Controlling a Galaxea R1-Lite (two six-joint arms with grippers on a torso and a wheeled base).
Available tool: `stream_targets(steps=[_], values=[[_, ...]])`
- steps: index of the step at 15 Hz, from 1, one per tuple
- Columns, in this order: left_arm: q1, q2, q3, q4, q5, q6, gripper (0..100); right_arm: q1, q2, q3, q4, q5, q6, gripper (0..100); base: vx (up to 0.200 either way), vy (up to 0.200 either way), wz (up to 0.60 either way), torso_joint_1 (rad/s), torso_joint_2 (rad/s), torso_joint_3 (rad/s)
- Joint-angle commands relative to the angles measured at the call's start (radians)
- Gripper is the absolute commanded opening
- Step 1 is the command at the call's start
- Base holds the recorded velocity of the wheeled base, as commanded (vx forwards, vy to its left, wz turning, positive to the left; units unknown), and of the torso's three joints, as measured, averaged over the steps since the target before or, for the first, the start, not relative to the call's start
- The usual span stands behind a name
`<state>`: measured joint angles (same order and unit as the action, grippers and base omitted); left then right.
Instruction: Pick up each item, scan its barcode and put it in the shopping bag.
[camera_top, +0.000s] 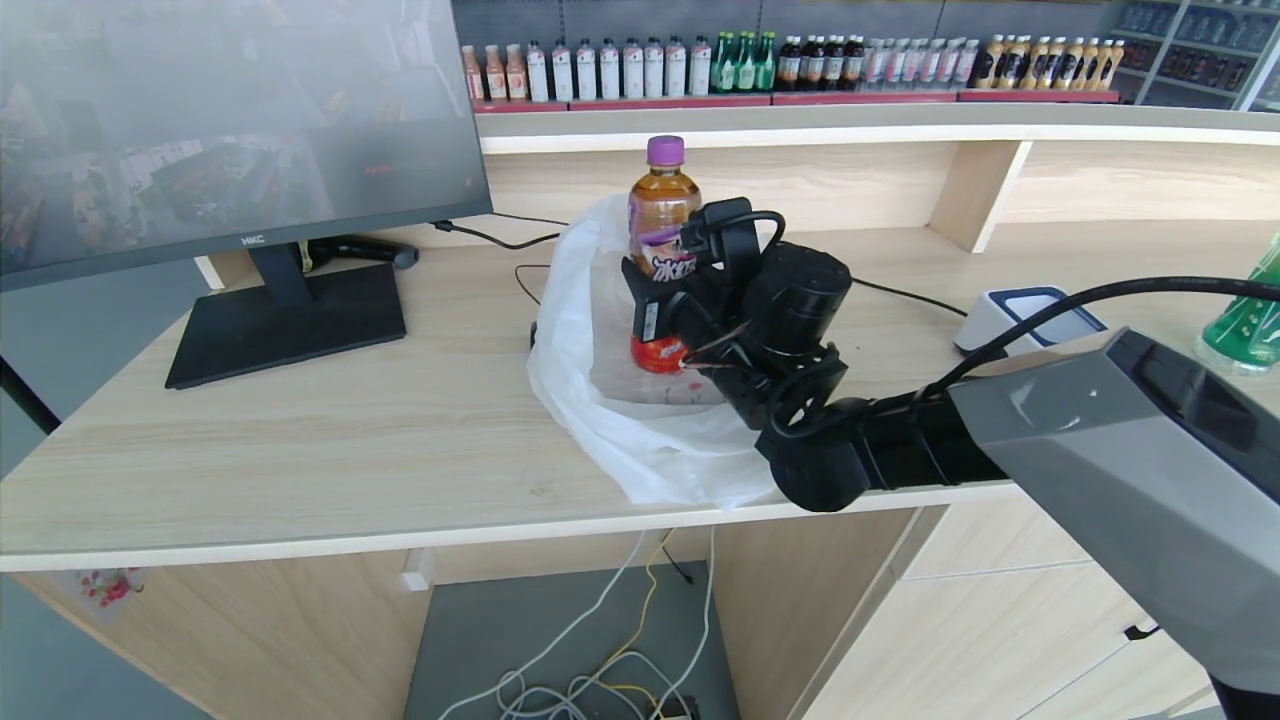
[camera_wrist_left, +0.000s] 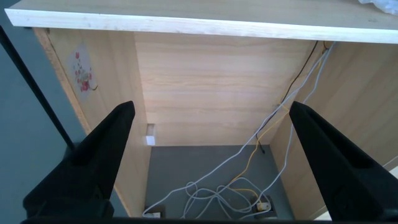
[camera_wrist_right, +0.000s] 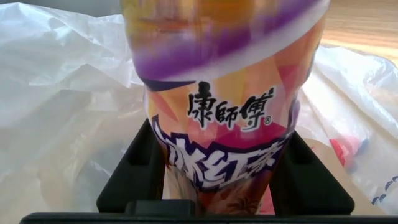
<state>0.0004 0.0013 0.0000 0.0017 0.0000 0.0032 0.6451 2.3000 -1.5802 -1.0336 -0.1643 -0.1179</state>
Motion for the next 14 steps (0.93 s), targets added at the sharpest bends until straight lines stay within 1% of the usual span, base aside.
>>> stream_targets(steps=[1,9,10,14], values=[[0.000,0.000,0.000,0.000,0.000,0.000,100,0.002,0.006,0.002,0.001,0.000,0.000,0,0.000,0.000,0.00,0.000,0.00,0.000],[0.000,0.000,0.000,0.000,0.000,0.001,100,0.011,0.009,0.011,0.001,-0.004,-0.002,0,0.000,0.000,0.00,0.000,0.00,0.000],[0.000,0.000,0.000,0.000,0.000,0.001,100,0.011,0.009,0.011,0.001,-0.004,-0.002,100,0.000,0.000,0.00,0.000,0.00,0.000],[0.001,0.000,0.000,0.000,0.000,0.000,100,0.008,0.004,0.020,-0.028,-0.001,-0.005,100,0.000,0.000,0.00,0.000,0.00,0.000]])
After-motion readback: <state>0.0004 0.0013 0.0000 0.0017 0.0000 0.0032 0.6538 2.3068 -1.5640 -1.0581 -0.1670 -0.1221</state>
